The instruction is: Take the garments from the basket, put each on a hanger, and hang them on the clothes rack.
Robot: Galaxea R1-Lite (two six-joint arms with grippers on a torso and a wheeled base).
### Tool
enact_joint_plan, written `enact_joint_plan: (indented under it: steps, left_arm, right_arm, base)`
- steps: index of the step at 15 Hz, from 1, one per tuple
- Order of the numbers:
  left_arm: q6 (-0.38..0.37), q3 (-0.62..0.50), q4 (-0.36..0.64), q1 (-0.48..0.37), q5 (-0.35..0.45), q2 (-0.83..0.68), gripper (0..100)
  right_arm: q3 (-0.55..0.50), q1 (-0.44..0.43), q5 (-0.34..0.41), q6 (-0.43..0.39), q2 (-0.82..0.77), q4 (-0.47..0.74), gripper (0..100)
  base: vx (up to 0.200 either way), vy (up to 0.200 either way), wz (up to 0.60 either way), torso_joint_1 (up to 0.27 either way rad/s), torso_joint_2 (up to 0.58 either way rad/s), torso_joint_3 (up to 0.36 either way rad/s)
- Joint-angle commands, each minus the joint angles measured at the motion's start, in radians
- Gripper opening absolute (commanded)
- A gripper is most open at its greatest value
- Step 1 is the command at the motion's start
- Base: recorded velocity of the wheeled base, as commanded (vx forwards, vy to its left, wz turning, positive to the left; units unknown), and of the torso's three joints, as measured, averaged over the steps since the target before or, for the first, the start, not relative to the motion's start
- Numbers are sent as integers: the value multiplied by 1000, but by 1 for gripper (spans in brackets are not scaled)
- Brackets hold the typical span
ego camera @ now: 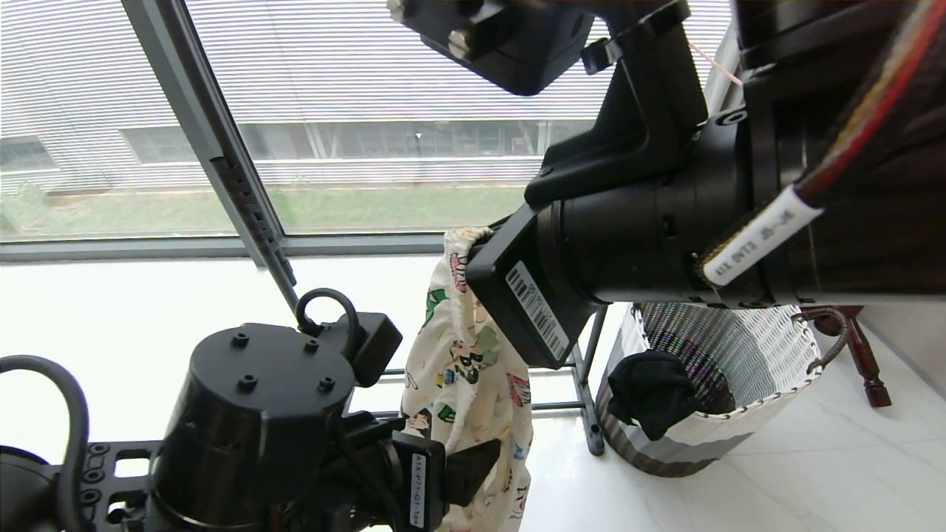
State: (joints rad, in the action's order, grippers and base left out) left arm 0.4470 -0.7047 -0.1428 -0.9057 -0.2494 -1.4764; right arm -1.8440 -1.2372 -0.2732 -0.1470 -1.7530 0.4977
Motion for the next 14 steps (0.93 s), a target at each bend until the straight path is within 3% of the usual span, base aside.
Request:
enact_joint_plan:
  steps: [1, 4, 6, 8, 12, 13, 14]
  left_arm:
    - [-19, 5, 0, 87, -13, -53, 100]
    - [-21, 59, 2, 125, -31, -53, 100]
    - [-28, 133, 2, 123, -87, -42, 100]
    - [-70, 177, 2, 128, -130, -7, 100]
    - [-172, 200, 5, 142, -130, 90, 100]
    - [-172, 200, 5, 142, -130, 102, 0]
    - [-172, 200, 5, 142, -131, 110, 0]
  right_arm:
    - [-21, -1, 0, 0, -14, -1, 0]
    - [-27, 4, 0, 0, -14, 4, 0]
    - [-24, 51, -1, 0, -11, 21, 0]
    - [-21, 119, -1, -2, -11, 22, 0]
    - [8, 217, -3, 0, -10, 47, 0]
    - [34, 232, -4, 0, -2, 47, 0]
    - [58, 242, -4, 1, 6, 45, 0]
  base:
    - [0, 0, 0, 0, 0, 0]
    - [0, 0, 0, 0, 0, 0]
    - [0, 0, 0, 0, 0, 0]
    - [0, 0, 0, 0, 0, 0]
    - [0, 0, 0, 0, 0, 0]
    - [0, 0, 0, 0, 0, 0]
    - [0, 0, 0, 0, 0, 0]
